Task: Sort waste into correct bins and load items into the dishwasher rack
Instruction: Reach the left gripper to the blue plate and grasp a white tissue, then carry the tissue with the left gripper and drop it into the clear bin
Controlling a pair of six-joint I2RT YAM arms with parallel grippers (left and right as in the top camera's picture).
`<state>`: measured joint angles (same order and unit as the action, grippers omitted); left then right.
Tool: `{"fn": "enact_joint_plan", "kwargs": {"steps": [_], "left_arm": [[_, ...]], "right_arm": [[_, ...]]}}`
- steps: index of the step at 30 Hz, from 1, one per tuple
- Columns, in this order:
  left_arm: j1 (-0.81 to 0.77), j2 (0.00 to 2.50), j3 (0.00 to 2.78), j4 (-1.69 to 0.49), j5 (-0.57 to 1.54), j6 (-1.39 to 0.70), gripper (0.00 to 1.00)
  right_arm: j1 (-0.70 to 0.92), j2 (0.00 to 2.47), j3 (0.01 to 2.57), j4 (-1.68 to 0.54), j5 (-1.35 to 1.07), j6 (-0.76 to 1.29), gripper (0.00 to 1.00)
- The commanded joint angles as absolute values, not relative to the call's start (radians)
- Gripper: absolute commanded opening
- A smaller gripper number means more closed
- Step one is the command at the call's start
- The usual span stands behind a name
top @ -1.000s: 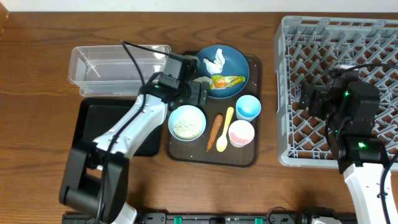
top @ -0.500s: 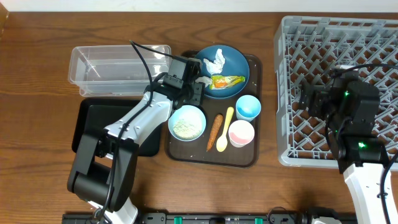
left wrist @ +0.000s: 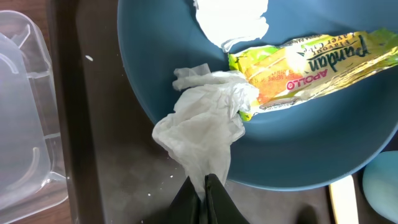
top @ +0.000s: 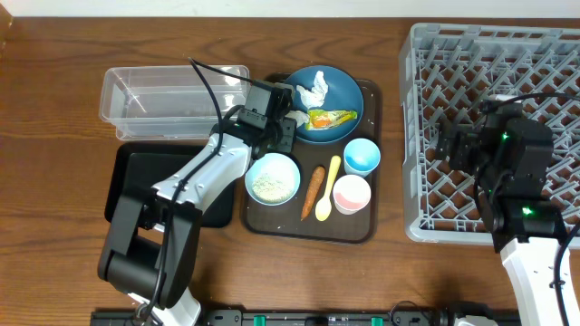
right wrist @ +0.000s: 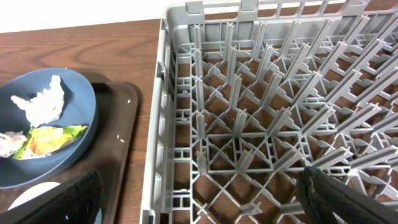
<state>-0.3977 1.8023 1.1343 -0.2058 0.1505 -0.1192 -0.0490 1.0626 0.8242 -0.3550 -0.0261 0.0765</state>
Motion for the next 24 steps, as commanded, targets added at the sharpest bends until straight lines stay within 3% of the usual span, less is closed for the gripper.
{"fn": "enact_joint_plan", "kwargs": {"steps": [1, 6, 12, 20, 22, 24], "left_arm": [[-0.399, 1.71, 1.14, -0.206, 0.138, -0.114, 0.06], [-0.395, 1.55, 1.144, -0.201, 0.125, -0.113, 0.06], [-0.34, 1.407, 1.144, -0.2, -0.064, -0.113, 0.06], [-0.177, 1.439, 1.142, -0.215, -0.11, -0.113, 0.07], [-0.15, 1.467, 1.142, -0.214, -0.11, -0.114, 0.11], [-0.131, 1.494, 1.142, -0.214, -0.109, -0.114, 0.22]], "right_arm": [[-0.032, 1.058, 0.849, -0.356, -0.027, 0.081, 0.99], [-0.032, 1.058, 0.849, -0.356, -0.027, 0.081, 0.99], [-0.032, 1.058, 0.849, -0.356, -0.027, 0.081, 0.99], [-0.032, 1.059, 0.849, -0.356, -0.027, 0.081, 0.99], [-0.032, 1.059, 0.849, -0.356, -0.027, 0.081, 0.99], [-0.032, 1.058, 0.849, -0.356, -0.027, 0.081, 0.99]]}}
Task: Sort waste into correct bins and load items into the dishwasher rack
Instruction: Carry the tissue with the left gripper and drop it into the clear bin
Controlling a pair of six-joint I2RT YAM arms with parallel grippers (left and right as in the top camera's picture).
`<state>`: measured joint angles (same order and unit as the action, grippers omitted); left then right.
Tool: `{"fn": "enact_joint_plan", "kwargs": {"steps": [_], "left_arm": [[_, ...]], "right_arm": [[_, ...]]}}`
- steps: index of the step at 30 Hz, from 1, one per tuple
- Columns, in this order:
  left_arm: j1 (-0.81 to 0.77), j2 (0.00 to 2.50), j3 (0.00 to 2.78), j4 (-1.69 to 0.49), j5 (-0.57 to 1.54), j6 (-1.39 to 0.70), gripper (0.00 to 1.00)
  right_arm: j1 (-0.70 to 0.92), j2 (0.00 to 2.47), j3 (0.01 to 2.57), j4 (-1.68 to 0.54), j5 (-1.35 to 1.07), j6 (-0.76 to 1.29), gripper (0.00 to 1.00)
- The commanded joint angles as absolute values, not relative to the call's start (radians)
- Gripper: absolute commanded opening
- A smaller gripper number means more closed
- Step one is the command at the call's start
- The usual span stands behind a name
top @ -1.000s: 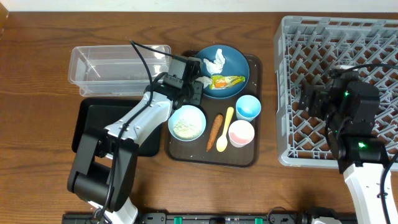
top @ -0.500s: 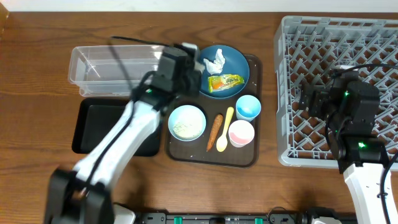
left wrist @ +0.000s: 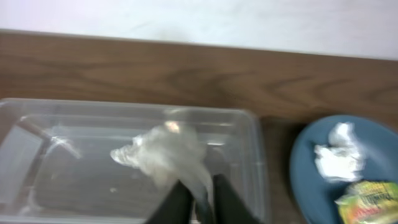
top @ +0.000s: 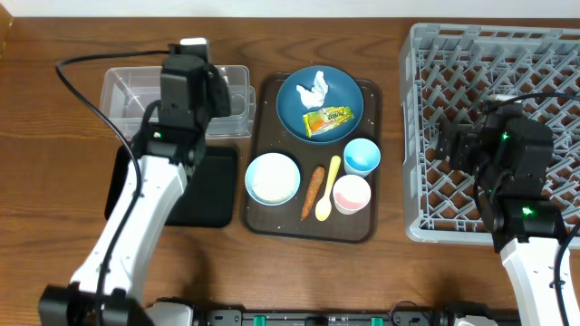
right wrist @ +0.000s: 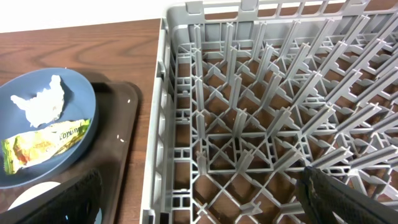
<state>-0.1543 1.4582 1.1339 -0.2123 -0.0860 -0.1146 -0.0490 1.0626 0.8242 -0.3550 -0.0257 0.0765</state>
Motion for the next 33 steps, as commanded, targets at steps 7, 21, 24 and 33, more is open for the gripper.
{"fn": "enact_joint_plan", "kwargs": {"steps": [7, 21, 24, 33], "left_arm": [[-0.136, 1.507, 1.143, -0.125, -0.002, -0.114, 0.61], [-0.278, 1.618, 1.418, -0.336, 0.12, -0.072, 0.81], [-0.307, 1.705, 1.566, -0.423, 0.12, -0.063, 0.82], [-0.411, 1.943, 1.65, -0.405, 0.12, -0.029, 0.82]], "right_arm": [[-0.032, 1.059, 0.849, -0.356, -0.027, 0.081, 0.99], [-0.032, 1.059, 0.848, -0.356, -0.027, 0.081, 0.99], [-0.032, 1.059, 0.848, -0.36, -0.027, 0.081, 0.99], [-0.032, 1.059, 0.848, -0.363, -0.027, 0.081, 0.99]]}}
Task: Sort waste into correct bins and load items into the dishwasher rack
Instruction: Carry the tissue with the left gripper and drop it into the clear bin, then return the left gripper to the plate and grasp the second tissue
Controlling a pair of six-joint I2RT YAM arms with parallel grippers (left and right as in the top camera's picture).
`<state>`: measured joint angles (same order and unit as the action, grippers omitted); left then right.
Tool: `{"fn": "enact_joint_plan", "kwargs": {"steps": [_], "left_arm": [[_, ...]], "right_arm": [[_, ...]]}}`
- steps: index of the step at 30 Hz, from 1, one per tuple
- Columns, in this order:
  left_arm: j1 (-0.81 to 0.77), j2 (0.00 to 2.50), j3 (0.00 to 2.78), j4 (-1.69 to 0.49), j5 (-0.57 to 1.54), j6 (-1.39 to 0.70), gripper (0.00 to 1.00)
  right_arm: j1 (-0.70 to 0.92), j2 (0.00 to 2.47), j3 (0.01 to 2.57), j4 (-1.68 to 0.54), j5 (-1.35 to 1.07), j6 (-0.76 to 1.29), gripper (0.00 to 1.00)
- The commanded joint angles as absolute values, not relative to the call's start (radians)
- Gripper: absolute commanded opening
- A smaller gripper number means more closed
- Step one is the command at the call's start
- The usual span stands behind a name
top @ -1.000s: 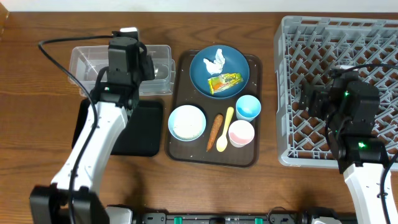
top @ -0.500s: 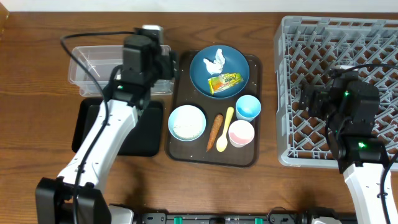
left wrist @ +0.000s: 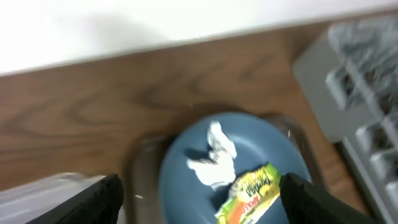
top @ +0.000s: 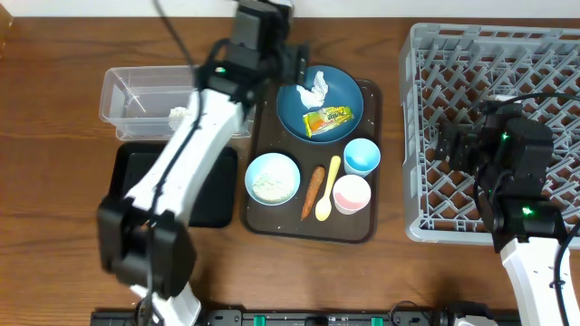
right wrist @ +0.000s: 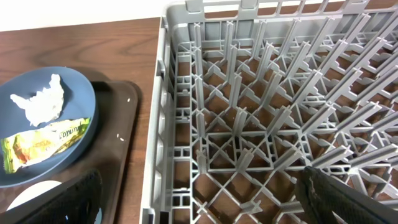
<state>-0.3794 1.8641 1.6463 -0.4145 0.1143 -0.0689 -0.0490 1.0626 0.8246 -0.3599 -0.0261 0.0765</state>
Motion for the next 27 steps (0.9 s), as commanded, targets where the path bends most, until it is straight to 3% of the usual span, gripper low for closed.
{"fn": "enact_joint_plan", "kwargs": {"steps": [1, 27], "left_arm": [[-0.419, 1.961, 1.65, -0.397, 0.12, -0.02, 0.82], [-0.445, 2.239, 1.647, -0.276, 0.119, -0.007, 0.77]], "right_arm": [[-0.032, 1.059, 0.848, -0.364, -0.027, 0.081, 0.99], [-0.032, 1.059, 0.848, -0.379, -0.027, 0.081, 0.99]]}}
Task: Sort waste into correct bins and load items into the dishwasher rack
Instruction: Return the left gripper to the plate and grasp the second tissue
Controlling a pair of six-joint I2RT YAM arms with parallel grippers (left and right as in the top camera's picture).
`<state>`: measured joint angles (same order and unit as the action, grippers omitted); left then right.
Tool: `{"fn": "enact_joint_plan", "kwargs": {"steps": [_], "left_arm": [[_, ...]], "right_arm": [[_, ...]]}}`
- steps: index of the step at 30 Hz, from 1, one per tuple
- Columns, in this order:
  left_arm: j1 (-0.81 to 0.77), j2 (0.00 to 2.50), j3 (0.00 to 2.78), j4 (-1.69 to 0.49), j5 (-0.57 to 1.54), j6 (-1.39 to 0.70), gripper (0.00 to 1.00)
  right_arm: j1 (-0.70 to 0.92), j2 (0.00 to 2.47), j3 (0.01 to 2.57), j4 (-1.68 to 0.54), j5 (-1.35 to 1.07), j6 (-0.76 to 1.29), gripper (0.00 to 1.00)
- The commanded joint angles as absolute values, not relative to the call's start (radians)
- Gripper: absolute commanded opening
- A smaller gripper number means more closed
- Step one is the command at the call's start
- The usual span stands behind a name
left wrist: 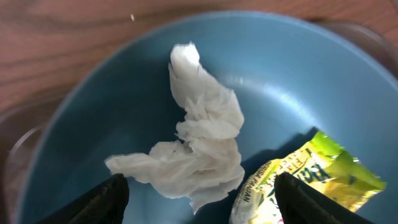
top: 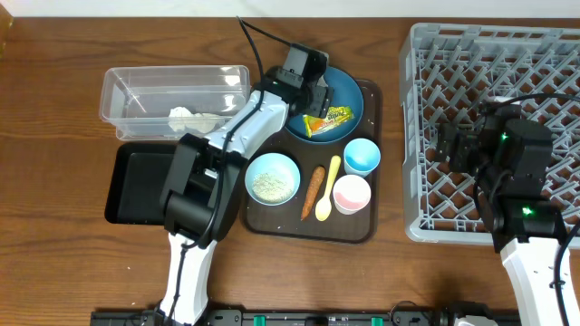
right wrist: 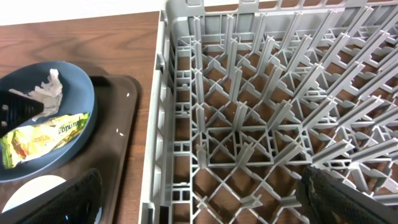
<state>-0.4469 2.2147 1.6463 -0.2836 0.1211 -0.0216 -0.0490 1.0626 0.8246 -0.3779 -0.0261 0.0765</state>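
A crumpled white tissue (left wrist: 202,152) lies on the blue plate (left wrist: 87,124) beside a yellow snack wrapper (left wrist: 308,180). My left gripper (left wrist: 199,208) hangs low over the plate, open, with a finger on either side of the tissue. From overhead the left gripper (top: 313,89) covers the tissue; the wrapper (top: 328,118) shows beside it. Another tissue (top: 186,115) sits in the clear bin (top: 136,86). My right gripper (right wrist: 202,199) is open and holds nothing over the grey dishwasher rack (right wrist: 249,124).
The brown tray (top: 258,217) carries a white bowl (top: 272,178), a carrot (top: 313,192), a yellow spoon (top: 328,188), a blue cup (top: 362,156) and a pink cup (top: 352,194). A black bin (top: 136,186) lies in front of the clear bin. The rack (top: 412,136) fills the right side.
My left gripper, open both times, was high above the plate's far side and is now close down over the plate, its fingers either side of the tissue. The right arm has not moved.
At first my left gripper was shut on a tissue at the plate's near edge. Then it held that tissue over the clear bin. Later the tissue lay in the bin and the gripper was open, high above the plate. Now it straddles the second tissue.
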Motion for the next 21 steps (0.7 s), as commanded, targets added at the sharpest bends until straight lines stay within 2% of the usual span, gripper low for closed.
{"fn": "enact_joint_plan", "kwargs": {"steps": [1, 5, 8, 10, 17, 21], "left_arm": [[-0.445, 2.243, 1.647, -0.273, 0.119, -0.007, 0.77], [-0.445, 2.248, 1.647, -0.259, 0.119, -0.007, 0.76], [-0.445, 2.249, 1.645, -0.249, 0.119, -0.007, 0.69], [-0.445, 2.251, 1.644, -0.245, 0.119, -0.007, 0.59], [-0.445, 2.292, 1.644, -0.239, 0.12, -0.008, 0.63], [-0.445, 2.294, 1.644, -0.232, 0.12, -0.008, 0.55]], "right_arm": [[-0.032, 1.059, 0.848, -0.382, -0.027, 0.081, 0.99], [-0.032, 1.059, 0.848, -0.388, -0.027, 0.081, 0.99], [-0.032, 1.059, 0.848, -0.388, -0.027, 0.081, 0.99], [-0.032, 1.059, 0.848, -0.389, -0.027, 0.081, 0.99], [-0.032, 1.059, 0.848, -0.39, -0.027, 0.081, 0.99], [-0.032, 1.059, 0.848, -0.39, -0.027, 0.081, 0.99]]}}
